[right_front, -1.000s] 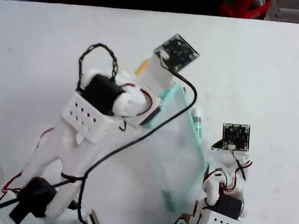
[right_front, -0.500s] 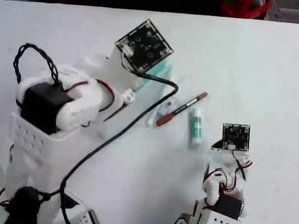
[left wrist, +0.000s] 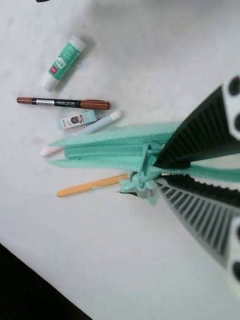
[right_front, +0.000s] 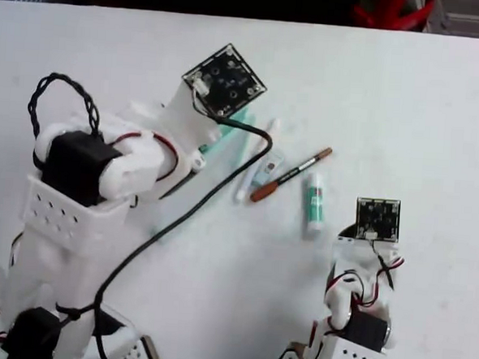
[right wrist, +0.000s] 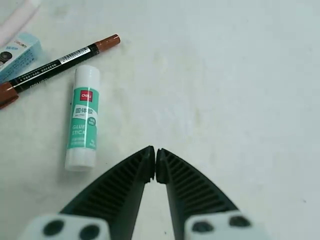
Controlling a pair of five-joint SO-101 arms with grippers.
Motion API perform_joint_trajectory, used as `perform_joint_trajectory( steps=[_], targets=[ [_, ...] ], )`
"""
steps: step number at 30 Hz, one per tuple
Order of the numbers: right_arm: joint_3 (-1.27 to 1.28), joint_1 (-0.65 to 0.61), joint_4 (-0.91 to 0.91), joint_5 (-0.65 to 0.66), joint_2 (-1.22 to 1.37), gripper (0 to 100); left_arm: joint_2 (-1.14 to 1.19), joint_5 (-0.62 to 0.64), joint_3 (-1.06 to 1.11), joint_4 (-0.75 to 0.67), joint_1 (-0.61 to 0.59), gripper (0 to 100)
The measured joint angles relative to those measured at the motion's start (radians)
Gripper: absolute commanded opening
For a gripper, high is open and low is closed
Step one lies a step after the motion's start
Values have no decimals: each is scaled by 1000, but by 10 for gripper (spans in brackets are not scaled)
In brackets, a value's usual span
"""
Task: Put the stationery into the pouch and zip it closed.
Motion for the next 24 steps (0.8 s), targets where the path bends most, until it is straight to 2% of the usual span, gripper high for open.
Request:
perform_joint_trajectory(
  steps=[4, 14, 18, 24],
  targets=[
    [0, 0, 0, 0, 0, 22, 0, 0, 2, -2, -48, 236],
    [0, 0, 0, 0, 0, 22, -2, -3, 0, -5, -118, 241],
    [0, 0, 0, 0, 0, 22, -11, -84, 57, -6, -129, 238],
    [0, 0, 0, 0, 0, 22, -137, -176, 170, -6, -233, 238]
  ],
)
